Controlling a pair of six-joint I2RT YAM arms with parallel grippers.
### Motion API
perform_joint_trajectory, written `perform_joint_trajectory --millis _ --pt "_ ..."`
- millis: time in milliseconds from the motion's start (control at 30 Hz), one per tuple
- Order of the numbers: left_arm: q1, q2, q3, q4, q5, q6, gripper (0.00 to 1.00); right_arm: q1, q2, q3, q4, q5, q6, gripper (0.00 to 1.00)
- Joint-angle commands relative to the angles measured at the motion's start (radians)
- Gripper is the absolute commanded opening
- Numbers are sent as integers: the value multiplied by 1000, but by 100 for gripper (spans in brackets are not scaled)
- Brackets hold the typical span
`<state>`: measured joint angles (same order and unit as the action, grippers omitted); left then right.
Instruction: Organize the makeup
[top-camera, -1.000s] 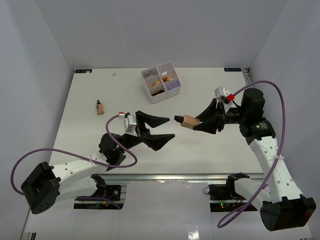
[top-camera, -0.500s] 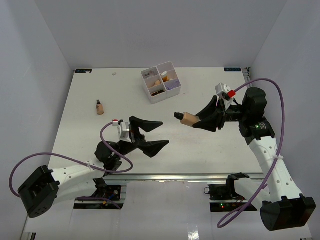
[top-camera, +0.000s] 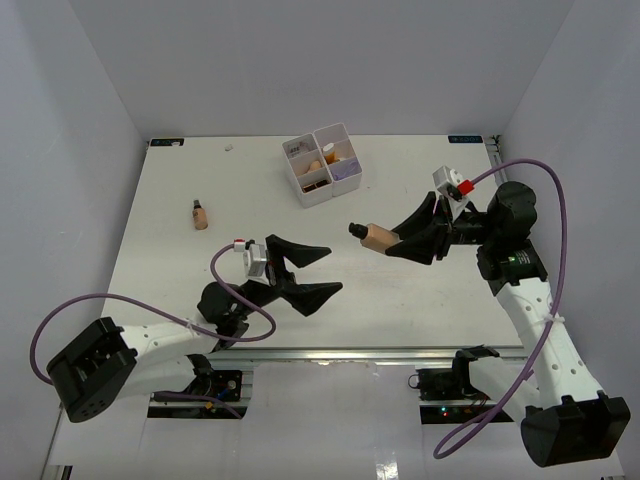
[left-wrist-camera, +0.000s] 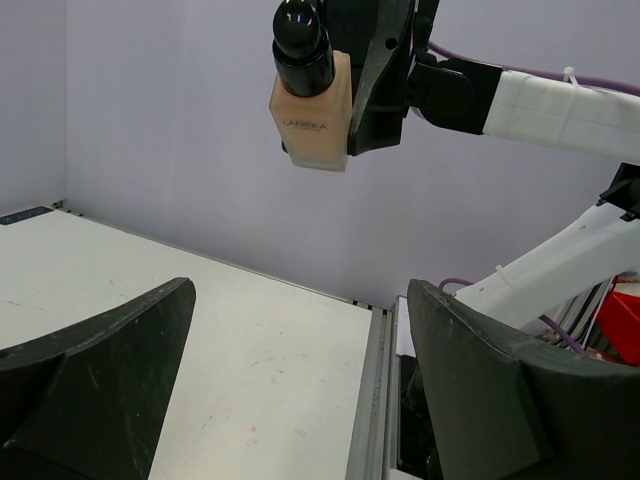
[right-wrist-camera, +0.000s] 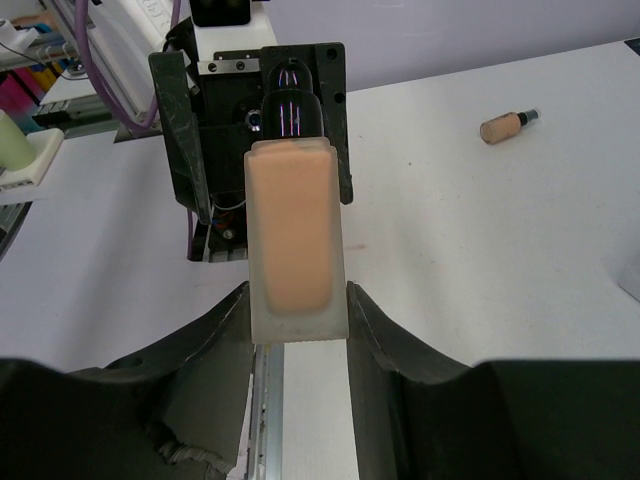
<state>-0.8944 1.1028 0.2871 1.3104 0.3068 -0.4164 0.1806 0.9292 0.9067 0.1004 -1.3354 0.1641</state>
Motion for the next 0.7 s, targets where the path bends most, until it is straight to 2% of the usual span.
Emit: perform_joint_trajectory --millis 0,167,367,500,667 --pt "-5 -5 31 130 17 22 98 -3 -31 -18 162 -6 114 8" --pt "-5 13 63 119 33 34 98 -1 -35 -62 282 -9 207 8" --pt "-5 80 139 112 72 44 98 16 -52 -97 283 -11 204 8" --pt "-5 98 203 51 96 65 97 35 -54 -110 265 -17 180 8" --pt "-5 132 253 9 121 63 97 64 -58 -109 189 -11 80 8"
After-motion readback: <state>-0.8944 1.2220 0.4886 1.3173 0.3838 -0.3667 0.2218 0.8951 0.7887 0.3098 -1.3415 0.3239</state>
